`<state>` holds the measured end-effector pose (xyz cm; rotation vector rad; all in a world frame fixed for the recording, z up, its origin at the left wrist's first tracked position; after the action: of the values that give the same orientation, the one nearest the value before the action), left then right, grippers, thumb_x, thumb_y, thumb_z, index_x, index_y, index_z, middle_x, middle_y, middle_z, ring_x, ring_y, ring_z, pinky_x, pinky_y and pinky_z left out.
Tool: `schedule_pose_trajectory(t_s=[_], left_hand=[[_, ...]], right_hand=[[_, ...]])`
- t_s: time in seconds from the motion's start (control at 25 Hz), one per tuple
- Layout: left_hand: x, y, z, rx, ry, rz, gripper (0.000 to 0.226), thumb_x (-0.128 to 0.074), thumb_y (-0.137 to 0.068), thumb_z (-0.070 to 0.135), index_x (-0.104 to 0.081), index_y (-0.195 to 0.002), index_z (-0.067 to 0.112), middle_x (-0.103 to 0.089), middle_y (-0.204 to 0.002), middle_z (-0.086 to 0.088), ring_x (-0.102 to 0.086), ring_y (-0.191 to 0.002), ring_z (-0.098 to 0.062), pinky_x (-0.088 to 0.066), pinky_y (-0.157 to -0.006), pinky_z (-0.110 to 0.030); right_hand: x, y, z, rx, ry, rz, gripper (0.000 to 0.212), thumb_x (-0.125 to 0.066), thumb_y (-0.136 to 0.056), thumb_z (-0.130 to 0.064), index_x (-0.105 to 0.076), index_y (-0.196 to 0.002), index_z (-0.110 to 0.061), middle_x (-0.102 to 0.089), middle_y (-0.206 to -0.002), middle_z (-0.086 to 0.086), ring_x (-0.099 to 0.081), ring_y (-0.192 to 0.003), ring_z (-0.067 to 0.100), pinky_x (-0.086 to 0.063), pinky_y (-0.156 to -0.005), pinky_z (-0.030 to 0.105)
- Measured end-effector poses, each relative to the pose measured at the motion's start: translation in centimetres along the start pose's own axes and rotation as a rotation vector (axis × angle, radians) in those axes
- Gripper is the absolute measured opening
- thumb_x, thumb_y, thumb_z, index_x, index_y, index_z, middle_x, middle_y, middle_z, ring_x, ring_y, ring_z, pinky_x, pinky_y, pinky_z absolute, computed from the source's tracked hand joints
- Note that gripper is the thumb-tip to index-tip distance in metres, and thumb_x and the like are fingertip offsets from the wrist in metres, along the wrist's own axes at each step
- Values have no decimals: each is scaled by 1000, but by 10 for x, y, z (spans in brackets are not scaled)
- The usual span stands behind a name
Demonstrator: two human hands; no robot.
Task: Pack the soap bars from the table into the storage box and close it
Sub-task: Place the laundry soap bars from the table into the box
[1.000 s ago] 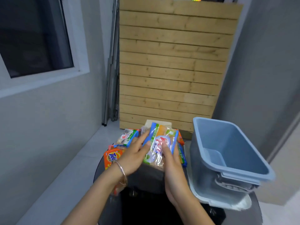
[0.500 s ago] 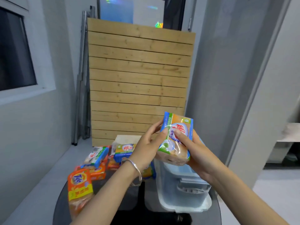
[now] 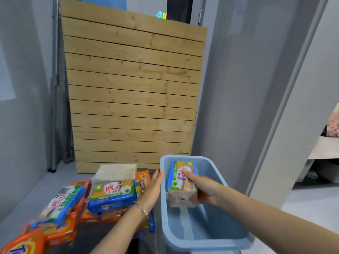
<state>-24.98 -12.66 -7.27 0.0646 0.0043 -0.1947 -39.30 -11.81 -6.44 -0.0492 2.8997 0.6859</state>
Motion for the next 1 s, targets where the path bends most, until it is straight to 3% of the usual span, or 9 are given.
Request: schedule_pose_trajectory(t_s=[0.08,0.12,0.36,0.44,0.64,0.76,0.88,1.0], left_hand=[[-2,-5,-17,54,125,-66,31,-39,-96,34,-55,-118,20,-76,-86,6,-71,-74,-1,-54,-59,-14],[-2,-5,-24,70,154,-89,30,-41,-95,32,-56,-116,18,-77,-78,6,-72,-70,-4,-53,-54,-15],[8,-7,-36,28,164,-64,15,-43,-93,33,-53,-103,35,-73,-70,20,-69,-67,5,-50,-49,-10],[7,-5,-36,15,149,-70,14,-42,-93,34,-52,-102,38,-72,-72,25,-69,-70,6,-51,-52,-10],[10,3,-31,10,145,-58,22,-44,-92,38,-53,-112,40,-71,-100,6,-71,-86,-8,-56,-65,-20],[13,7,-26,-27,77,-21,22,-40,-93,43,-48,-113,48,-64,-105,19,-68,-90,-2,-52,-69,-15],[20,19,-10,-72,-27,8,47,-35,-92,48,-22,-137,47,-42,-132,18,-47,-122,-9,-39,-94,-22],[43,36,6,-86,71,6,57,-34,-92,43,-17,-144,31,-47,-140,3,-51,-124,-20,-43,-99,-33]], right_hand=[[-3,-22,16,-68,-22,49,44,-55,-93,-35,-60,-123,-2,-68,-117,17,-67,-95,28,-54,-86,38],[-5,-30,24,-91,-8,60,46,-52,-94,-35,-58,-126,-1,-65,-124,19,-63,-102,30,-50,-93,41],[-8,-57,47,-71,111,75,45,-49,-96,-36,-60,-122,0,-67,-120,20,-64,-112,34,-49,-99,44],[-10,-57,51,-51,149,60,45,-53,-94,-38,-62,-118,-2,-69,-118,19,-66,-106,33,-53,-94,42],[-10,-58,60,-42,152,59,41,-54,-93,-36,-64,-111,0,-71,-110,19,-68,-86,28,-56,-79,34],[-9,-54,49,-110,182,53,36,-55,-94,-33,-61,-108,0,-70,-97,15,-67,-78,24,-56,-68,31],[-2,-40,19,-61,193,44,49,-53,-94,-34,-53,-128,2,-65,-117,15,-61,-103,27,-52,-85,34],[-10,-6,-13,115,235,-34,51,-55,-93,-33,-45,-139,-12,-51,-142,6,-45,-131,18,-28,-115,33]])
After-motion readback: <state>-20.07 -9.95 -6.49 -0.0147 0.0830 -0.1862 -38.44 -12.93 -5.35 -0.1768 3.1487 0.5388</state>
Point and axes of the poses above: each hand's wrist, its own y-axis away from the middle knuckle, its own x-axis out of the back of the hand, z = x × y, the point moved 6 cm from there along -y, towards the middle knuckle
